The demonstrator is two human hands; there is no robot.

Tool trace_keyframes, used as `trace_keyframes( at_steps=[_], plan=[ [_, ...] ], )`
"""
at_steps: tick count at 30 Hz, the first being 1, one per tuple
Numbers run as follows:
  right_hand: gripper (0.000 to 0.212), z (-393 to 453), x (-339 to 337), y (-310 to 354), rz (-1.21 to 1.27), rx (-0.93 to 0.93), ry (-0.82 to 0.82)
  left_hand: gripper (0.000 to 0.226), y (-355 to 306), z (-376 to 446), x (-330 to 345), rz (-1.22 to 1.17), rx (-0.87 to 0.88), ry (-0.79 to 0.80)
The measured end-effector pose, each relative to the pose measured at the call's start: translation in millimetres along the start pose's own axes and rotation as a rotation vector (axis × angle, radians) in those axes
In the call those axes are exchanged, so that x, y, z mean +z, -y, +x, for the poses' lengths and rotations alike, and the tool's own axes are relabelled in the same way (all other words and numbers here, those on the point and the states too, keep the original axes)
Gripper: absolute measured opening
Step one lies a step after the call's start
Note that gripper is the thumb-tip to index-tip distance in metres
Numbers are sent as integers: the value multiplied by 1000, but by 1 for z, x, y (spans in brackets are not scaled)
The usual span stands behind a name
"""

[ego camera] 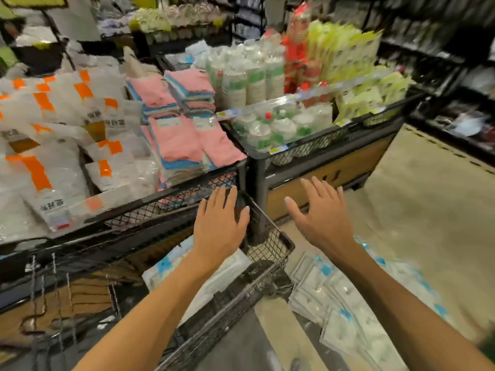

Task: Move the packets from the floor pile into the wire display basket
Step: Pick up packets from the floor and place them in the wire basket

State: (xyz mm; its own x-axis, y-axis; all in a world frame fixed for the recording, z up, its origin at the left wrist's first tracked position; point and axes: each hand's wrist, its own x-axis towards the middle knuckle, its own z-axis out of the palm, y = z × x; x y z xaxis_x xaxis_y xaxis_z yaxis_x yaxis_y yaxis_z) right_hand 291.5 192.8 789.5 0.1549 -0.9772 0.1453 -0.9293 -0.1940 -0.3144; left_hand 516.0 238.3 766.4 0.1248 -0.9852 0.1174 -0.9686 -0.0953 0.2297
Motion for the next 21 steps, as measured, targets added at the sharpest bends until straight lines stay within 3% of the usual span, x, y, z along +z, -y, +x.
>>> trace_keyframes(
  at_steps=[14,18,21],
  plan=[
    [92,-52,-77,-246,-62,351,-96,65,-236,42,61,-29,326,70],
    [72,-70,-90,-311,-112,427,-114,65,-289,43,89,-45,375,128],
    [68,-85,-91,-348,-117,506,-123,65,-316,49,106,-42,418,180]
  ],
)
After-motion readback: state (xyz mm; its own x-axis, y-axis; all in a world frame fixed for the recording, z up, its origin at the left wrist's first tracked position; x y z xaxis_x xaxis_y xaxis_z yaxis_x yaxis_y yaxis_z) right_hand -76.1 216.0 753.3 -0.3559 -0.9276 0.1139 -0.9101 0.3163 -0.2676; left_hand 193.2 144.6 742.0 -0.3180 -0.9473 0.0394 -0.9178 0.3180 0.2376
